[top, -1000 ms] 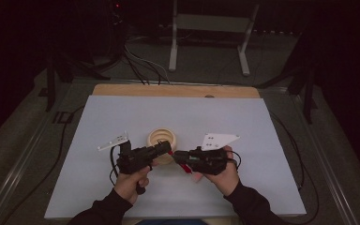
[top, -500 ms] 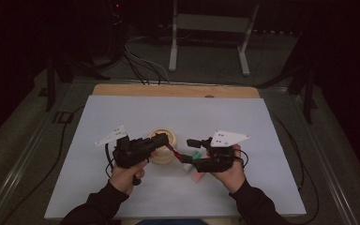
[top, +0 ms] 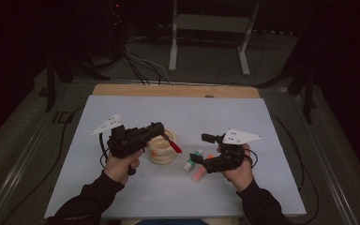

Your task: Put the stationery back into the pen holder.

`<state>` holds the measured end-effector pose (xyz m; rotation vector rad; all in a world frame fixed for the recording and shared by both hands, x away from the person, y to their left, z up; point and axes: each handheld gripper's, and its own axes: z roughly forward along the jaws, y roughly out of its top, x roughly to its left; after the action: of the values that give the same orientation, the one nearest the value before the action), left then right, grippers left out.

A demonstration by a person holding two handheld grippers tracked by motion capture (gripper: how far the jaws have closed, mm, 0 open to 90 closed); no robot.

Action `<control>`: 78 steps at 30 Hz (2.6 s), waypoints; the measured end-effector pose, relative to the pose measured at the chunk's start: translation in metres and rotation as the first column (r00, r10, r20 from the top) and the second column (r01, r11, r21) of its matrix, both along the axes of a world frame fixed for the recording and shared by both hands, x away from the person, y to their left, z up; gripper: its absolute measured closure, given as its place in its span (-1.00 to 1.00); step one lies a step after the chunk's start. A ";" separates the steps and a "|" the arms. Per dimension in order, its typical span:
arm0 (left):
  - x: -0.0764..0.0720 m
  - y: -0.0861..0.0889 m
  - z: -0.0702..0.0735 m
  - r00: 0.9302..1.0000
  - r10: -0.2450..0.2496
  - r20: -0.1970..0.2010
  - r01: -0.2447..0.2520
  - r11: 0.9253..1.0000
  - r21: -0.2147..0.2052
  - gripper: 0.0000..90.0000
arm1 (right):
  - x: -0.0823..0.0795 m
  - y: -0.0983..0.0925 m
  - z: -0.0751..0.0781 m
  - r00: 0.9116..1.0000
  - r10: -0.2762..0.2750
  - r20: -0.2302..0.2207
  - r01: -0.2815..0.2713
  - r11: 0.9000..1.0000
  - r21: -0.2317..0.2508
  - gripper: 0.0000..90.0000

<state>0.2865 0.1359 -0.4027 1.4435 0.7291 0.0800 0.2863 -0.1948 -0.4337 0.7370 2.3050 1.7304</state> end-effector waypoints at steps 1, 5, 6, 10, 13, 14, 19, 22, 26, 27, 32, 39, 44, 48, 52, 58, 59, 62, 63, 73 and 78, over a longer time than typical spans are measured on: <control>0.000 0.000 0.001 1.000 0.004 0.004 -0.004 1.000 0.009 0.80 | -0.001 -0.004 -0.001 1.000 0.008 0.003 -0.008 1.000 0.009 -0.96; 0.004 0.003 0.006 1.000 0.016 0.014 -0.017 1.000 0.025 0.80 | -0.002 -0.013 -0.002 1.000 -0.006 0.010 0.005 1.000 0.016 -0.96; 0.005 0.004 0.008 1.000 0.020 0.015 -0.021 0.999 0.028 0.80 | -0.001 -0.016 -0.002 1.000 -0.012 0.011 0.012 1.000 0.011 -0.96; 0.009 0.007 0.013 0.999 0.030 0.025 -0.031 0.998 0.047 0.80 | 0.000 -0.025 -0.005 1.000 -0.022 0.007 0.022 1.000 -0.013 -0.96; 0.011 0.010 0.017 0.998 0.049 0.039 -0.051 0.997 0.064 0.80 | -0.001 -0.030 -0.009 0.999 -0.047 0.018 0.047 0.999 -0.014 -0.96; 0.012 0.012 0.017 0.998 0.052 0.043 -0.055 0.996 0.066 0.80 | -0.002 -0.032 -0.010 0.998 -0.052 0.018 0.053 0.998 -0.019 -0.96; 0.016 0.019 0.020 0.995 0.081 0.053 -0.085 0.993 0.084 0.80 | -0.005 -0.039 -0.015 0.996 -0.076 0.039 0.077 0.997 -0.026 -0.96; 0.018 0.023 0.021 0.994 0.091 0.055 -0.096 0.991 0.093 0.80 | -0.006 -0.043 -0.018 0.996 -0.081 0.036 0.082 0.996 -0.026 -0.96; 0.023 0.027 0.020 0.991 0.118 0.063 -0.125 0.984 0.128 0.80 | -0.007 -0.047 -0.020 0.995 -0.094 0.032 0.095 0.995 -0.022 -0.96; 0.024 0.027 0.019 0.990 0.122 0.065 -0.130 0.982 0.135 0.80 | -0.007 -0.048 -0.021 0.994 -0.101 0.035 0.102 0.995 -0.020 -0.96; 0.028 0.027 0.015 0.989 0.132 0.064 -0.142 0.976 0.168 0.80 | -0.005 -0.050 -0.022 0.993 -0.113 0.037 0.114 0.993 -0.018 -0.96; 0.037 0.026 0.000 0.988 0.154 0.023 -0.155 0.965 0.209 0.80 | -0.004 -0.052 -0.023 0.991 -0.130 0.037 0.131 0.991 -0.007 -0.96; 0.041 0.024 -0.010 0.987 0.160 0.007 -0.157 0.961 0.229 0.79 | -0.004 -0.053 -0.023 0.991 -0.132 0.036 0.132 0.991 -0.006 -0.96; 0.042 0.021 -0.015 0.988 0.155 -0.009 -0.148 0.958 0.245 0.79 | -0.003 -0.053 -0.024 0.990 -0.135 0.033 0.135 0.991 -0.002 -0.96; 0.043 0.019 -0.020 0.988 0.151 -0.022 -0.140 0.954 0.267 0.79 | -0.003 -0.053 -0.025 0.990 -0.136 0.031 0.136 0.991 0.000 -0.96; 0.042 0.014 -0.023 0.988 0.149 -0.027 -0.134 0.945 0.299 0.79 | -0.003 -0.052 -0.027 0.991 -0.134 0.022 0.134 0.991 0.002 -0.96; 0.042 0.013 -0.024 0.989 0.144 -0.028 -0.129 0.945 0.300 0.79 | -0.003 -0.051 -0.027 0.991 -0.133 0.023 0.134 0.991 0.001 -0.96; 0.041 0.010 -0.025 0.990 0.135 -0.035 -0.118 0.944 0.309 0.79 | -0.004 -0.051 -0.027 0.991 -0.131 0.026 0.131 0.991 -0.001 -0.96; 0.041 0.009 -0.026 0.991 0.131 -0.041 -0.112 0.944 0.311 0.79 | -0.004 -0.051 -0.027 0.991 -0.133 0.027 0.134 0.991 -0.003 -0.96; 0.044 -0.003 -0.035 0.993 0.104 -0.057 -0.075 0.921 0.381 0.78 | -0.004 -0.053 -0.026 0.990 -0.141 0.023 0.141 0.990 0.010 -0.96; 0.048 -0.007 -0.039 0.989 0.128 -0.071 -0.088 0.906 0.415 0.78 | -0.004 -0.053 -0.026 0.990 -0.138 0.023 0.138 0.990 0.010 -0.96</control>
<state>0.3342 0.1285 -0.4415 1.8173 0.9099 0.2644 0.2825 -0.2476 -0.4597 0.8511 2.1768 1.6805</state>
